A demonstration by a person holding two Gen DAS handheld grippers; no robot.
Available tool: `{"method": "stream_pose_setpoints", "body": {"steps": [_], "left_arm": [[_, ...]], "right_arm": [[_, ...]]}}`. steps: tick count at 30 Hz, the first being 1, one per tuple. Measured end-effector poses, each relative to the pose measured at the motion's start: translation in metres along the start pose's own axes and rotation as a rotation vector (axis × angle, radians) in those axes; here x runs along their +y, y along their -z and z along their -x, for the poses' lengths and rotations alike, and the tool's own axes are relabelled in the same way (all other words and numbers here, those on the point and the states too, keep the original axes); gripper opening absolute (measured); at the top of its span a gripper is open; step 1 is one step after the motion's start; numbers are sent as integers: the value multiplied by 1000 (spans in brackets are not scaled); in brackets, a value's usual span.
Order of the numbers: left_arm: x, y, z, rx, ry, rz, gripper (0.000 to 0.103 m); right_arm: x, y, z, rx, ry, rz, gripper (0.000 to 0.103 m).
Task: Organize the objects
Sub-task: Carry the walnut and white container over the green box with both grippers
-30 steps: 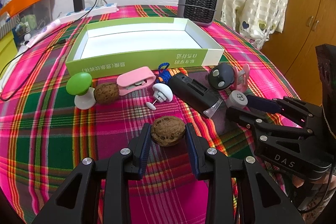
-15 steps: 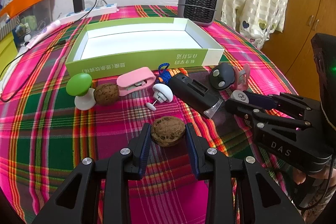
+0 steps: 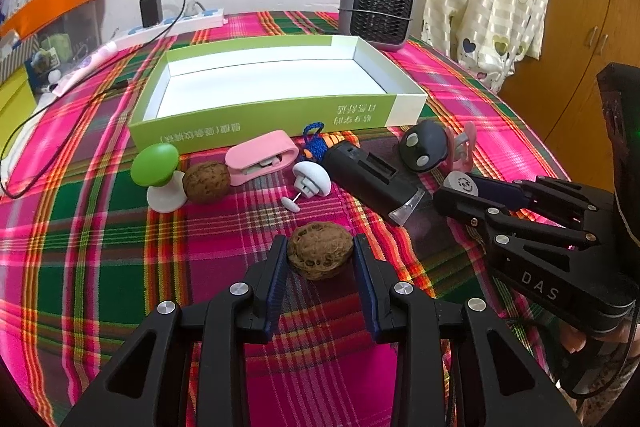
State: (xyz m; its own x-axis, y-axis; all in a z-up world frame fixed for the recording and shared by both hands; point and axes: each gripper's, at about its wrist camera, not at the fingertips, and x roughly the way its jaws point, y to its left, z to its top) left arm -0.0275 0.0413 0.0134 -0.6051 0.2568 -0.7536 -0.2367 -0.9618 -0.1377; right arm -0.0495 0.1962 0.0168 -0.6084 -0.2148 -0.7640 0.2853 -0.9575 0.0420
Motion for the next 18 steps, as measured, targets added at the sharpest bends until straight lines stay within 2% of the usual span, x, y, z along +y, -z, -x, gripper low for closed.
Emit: {"method": "stream_pose_setpoints", "body": {"steps": [18], "left_arm": [[2, -21, 19, -54, -17, -24, 30]], "right_arm": [[6, -17, 18, -44, -43, 24, 29]]}}
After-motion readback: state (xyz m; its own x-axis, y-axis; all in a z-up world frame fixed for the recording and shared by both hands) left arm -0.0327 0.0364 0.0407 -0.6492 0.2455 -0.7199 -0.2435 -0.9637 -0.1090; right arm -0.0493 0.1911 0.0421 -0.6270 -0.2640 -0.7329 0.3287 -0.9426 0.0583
